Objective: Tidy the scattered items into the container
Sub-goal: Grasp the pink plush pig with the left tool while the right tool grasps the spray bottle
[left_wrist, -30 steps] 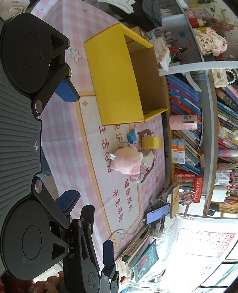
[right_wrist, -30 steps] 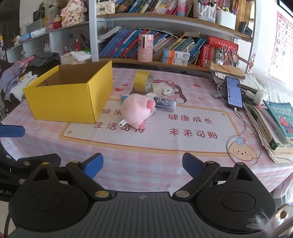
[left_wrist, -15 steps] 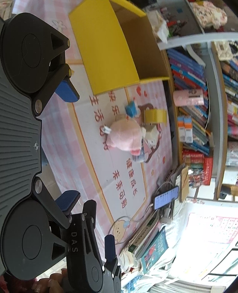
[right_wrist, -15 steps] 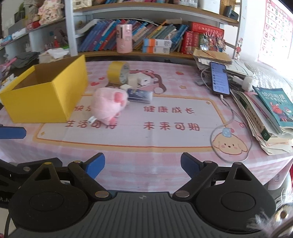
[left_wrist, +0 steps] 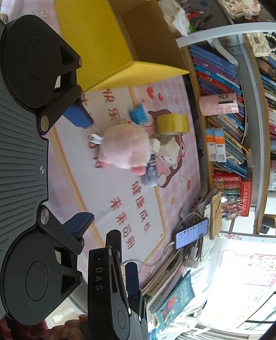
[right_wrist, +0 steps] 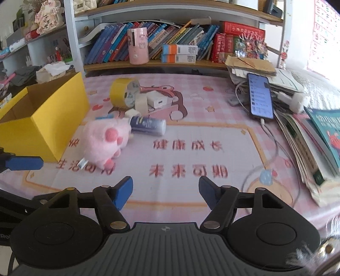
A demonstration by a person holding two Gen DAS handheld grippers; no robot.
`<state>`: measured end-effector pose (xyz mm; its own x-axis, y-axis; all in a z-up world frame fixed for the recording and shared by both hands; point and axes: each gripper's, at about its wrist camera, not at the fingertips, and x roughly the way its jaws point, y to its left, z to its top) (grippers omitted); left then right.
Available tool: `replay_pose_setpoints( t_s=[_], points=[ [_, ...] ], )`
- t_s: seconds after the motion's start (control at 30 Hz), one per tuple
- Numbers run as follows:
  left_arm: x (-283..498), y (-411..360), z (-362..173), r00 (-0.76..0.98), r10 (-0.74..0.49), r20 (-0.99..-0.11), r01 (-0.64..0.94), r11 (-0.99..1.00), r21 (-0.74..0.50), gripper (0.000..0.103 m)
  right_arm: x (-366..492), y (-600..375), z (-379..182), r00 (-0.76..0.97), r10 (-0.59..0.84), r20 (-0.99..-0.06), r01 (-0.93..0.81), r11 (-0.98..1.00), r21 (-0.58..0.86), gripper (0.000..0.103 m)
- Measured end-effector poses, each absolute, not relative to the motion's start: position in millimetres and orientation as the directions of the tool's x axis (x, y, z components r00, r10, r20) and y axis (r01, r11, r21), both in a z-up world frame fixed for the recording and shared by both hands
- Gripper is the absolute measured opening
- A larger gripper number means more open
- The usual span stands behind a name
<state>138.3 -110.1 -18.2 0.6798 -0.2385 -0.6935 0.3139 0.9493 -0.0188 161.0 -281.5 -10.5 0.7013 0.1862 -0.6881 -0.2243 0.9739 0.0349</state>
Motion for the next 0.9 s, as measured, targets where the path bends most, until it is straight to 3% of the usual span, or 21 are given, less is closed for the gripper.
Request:
replay_pose_setpoints(
  t_s=[0.67, 0.9],
  points=[
    [223.9, -142.0, -30.1, 0.663, -0.024, -0.748, 0.074, 0.997, 0.033, 0.089, 288.3, -294.1, -18.3, 0.553, 0.382, -0.74, -0.499, 0.863, 0.073, 0.068],
    [244.0, -142.5, -43.2, 0.624, 0.019, -0.781, 0.009, 0.999, 0.031, 0.089, 325.0, -280.8, -30.8, 0.462, 0.427, -0.777, -0.612, 0.788, 0.069, 0.063]
  ],
)
